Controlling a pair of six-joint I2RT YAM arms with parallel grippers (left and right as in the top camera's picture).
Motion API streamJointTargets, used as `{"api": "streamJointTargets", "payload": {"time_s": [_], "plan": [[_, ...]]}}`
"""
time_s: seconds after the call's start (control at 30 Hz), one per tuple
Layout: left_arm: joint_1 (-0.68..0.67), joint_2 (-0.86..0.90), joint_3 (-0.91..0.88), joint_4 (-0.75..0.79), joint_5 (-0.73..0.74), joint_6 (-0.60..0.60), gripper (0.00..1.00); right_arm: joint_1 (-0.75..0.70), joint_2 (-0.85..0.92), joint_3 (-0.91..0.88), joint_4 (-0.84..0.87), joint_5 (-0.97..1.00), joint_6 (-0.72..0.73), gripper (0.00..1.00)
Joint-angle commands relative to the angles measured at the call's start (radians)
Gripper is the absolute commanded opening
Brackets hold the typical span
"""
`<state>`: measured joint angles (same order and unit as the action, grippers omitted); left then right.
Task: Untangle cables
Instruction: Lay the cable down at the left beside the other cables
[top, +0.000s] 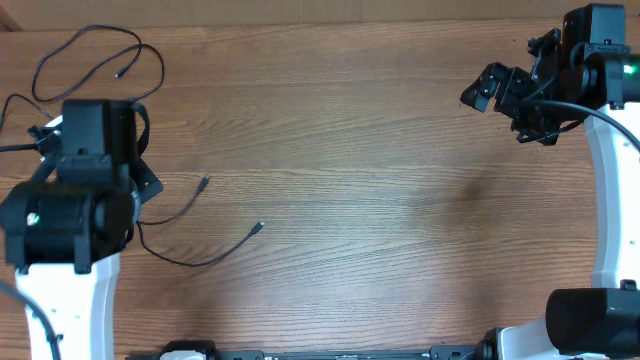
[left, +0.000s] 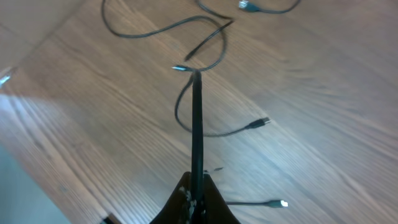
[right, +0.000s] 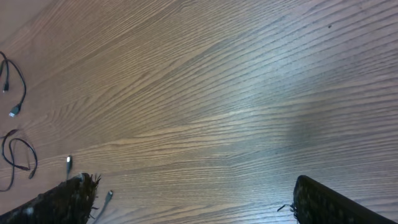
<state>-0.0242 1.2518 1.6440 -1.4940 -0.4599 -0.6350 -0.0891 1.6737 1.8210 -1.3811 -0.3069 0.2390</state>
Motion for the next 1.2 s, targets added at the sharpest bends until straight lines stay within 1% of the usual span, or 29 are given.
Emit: {"api": "streamJointTargets", "payload": {"time_s": [0.0,0.23,0.37,0.47,0.6,0.73,0.77,0.9,1.03,1.17], "plan": [[0.005,0.031,-0.064,0.035,-0.097,-0.021,0.04,0.003,-0.011,-0.002,0.004,0.007,-0.001,1.00],[0.013,0.050,-0.119,0.121,-0.094,-0.020,0.04,0.003,-0.011,-0.002,0.004,0.007,-0.001,1.00],[0.060,0.050,-0.119,0.134,-0.059,-0.018,0.04,0.003,-0.011,-0.002,0.004,0.007,-0.001,1.00],[0.139,0.051,-0.119,0.140,-0.023,-0.011,0.04,0.003,-0.011,-0.002,0.004,0.007,-0.001,1.00],[0.253,0.051,-0.119,0.168,-0.022,0.000,0.04,0.003,-0.011,-0.002,0.004,0.007,-0.001,1.00],[0.383,0.051,-0.119,0.209,-0.005,-0.001,0.04,0.003,-0.011,-0.002,0.004,0.007,-0.001,1.00],[0.447,0.054,-0.119,0.221,0.008,-0.001,0.04,0.003,-0.011,-0.002,0.004,0.007,-0.001,1.00],[0.568,0.079,-0.119,0.271,0.007,0.001,0.04,0.003,-0.011,-0.002,0.004,0.007,-0.001,1.00],[0.643,0.125,-0.119,0.310,0.010,0.029,0.04,0.003,-0.011,-0.002,0.004,0.007,-0.001,1.00],[0.661,0.190,-0.119,0.356,0.007,0.038,0.04,0.003,-0.011,-0.002,0.004,0.007,-0.001,1.00]]}}
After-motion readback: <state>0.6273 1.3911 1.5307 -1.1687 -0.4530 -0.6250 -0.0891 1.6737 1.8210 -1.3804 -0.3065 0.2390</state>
